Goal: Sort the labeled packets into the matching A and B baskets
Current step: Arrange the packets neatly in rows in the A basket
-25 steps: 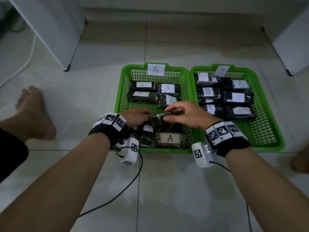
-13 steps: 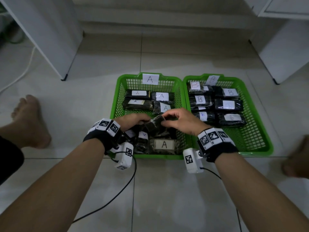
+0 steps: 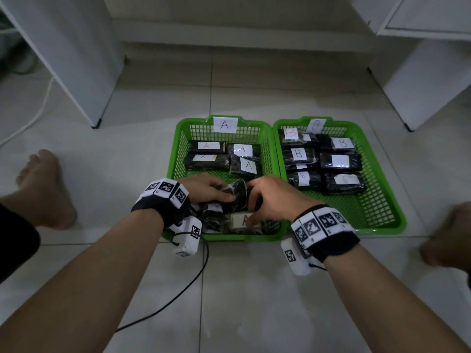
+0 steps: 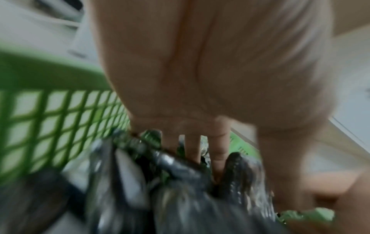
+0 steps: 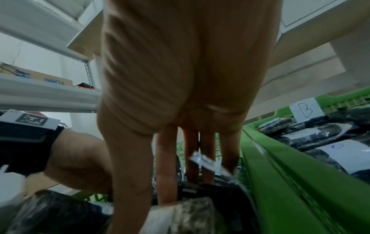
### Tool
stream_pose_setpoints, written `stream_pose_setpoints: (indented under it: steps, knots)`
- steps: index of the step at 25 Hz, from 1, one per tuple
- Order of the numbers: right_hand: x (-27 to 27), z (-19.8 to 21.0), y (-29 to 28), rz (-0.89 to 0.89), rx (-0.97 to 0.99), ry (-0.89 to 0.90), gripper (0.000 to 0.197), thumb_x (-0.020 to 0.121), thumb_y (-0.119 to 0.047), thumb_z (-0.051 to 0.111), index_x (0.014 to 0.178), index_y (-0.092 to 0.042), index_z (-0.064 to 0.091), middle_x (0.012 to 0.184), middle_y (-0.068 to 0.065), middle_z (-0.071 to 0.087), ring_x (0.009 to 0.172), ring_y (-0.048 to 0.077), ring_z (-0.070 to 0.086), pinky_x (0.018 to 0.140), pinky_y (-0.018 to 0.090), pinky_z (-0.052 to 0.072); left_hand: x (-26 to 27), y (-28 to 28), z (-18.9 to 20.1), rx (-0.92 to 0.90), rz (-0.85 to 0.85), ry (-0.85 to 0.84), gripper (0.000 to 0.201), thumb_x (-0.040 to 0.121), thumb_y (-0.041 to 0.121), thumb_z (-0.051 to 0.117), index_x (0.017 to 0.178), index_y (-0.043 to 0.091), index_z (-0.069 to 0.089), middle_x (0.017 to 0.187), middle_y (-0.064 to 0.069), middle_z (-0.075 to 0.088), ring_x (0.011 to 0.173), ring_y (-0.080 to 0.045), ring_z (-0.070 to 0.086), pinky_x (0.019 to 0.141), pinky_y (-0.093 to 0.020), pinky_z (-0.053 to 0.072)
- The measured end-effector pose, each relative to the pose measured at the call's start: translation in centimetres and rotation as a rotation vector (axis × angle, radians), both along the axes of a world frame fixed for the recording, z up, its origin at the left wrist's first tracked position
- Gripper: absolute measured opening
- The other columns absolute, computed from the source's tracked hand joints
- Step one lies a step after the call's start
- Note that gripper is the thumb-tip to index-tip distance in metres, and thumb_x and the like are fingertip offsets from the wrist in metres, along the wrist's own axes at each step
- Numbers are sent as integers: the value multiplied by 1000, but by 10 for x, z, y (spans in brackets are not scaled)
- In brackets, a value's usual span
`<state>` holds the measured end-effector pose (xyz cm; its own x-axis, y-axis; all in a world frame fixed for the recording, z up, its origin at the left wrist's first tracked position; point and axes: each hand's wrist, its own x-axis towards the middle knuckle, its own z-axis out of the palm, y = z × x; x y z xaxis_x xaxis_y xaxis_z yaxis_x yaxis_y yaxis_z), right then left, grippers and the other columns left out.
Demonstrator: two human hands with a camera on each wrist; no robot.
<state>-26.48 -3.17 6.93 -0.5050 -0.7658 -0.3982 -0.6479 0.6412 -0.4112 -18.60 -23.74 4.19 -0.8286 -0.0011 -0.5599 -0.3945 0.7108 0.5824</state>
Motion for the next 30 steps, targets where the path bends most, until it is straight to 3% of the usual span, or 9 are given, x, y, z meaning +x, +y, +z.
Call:
stream_pose_setpoints:
  steps: [3,6,9,12,15,21,23,25,30]
  knots:
    - [1,-7,-5,18,83,-20,35,62,-36,96,89,-26,77,106,-9,69,95,16,66,77,30,53,-12,-2,7,-70,80,184,57,77,81,47,94,31,69,95,6,67,89,-13,63,82,-33,49]
    - [-6,-7,-7,23,97,-66,30,59,-30,98,72,-25,71,102,-10,67,92,15,64,73,32,55,-38,-3,8,-288,71,367,43,97,54,42,115,23,66,117,-2,63,112,-23,59,94,-41,49]
    - [-17,5,-4,5,85,-117,28,59,-28,97,68,-22,71,104,-7,70,94,16,64,72,33,56,-53,0,1,-531,-276,109,44,105,37,33,148,27,42,161,-1,26,147,-32,22,118,-51,24]
    - [-31,22,3,-19,71,-210,25,63,-29,94,71,-23,72,104,-2,74,96,17,68,84,43,59,-55,4,-3,-597,-383,-131,49,109,32,24,158,26,17,165,4,-7,152,-32,-7,123,-48,4]
    - [-48,37,14,-101,-40,-372,22,74,-23,88,88,-17,72,96,3,76,90,22,73,85,41,59,-60,6,-12,-601,-381,-185,53,109,28,19,159,20,2,164,-6,-17,152,-36,-11,123,-50,4]
    - [-65,24,24,-601,-500,-733,31,91,-16,72,112,3,61,98,14,75,77,27,74,47,30,58,-62,10,-7,-596,-382,-136,56,108,36,26,160,26,8,166,-14,-2,151,-39,10,120,-49,16]
    - [-66,18,23,-642,-592,-769,30,94,-15,69,115,3,59,100,16,74,78,26,73,47,31,58,-64,0,-3,-515,-289,4,50,106,33,35,156,30,27,163,-12,22,144,-34,33,114,-40,31]
    - [-68,13,23,-664,-665,-810,26,96,-12,66,118,0,60,101,14,73,79,25,73,49,31,59,-70,-15,-1,-489,-101,210,39,98,22,50,137,30,54,139,-7,58,118,-27,58,100,-36,47]
    - [-78,0,27,-758,-749,-854,24,97,-13,64,120,-7,63,106,17,70,84,28,70,51,34,59,-77,-41,-3,-612,-66,120,47,81,28,76,126,24,61,126,-1,60,113,-26,61,94,-38,53]
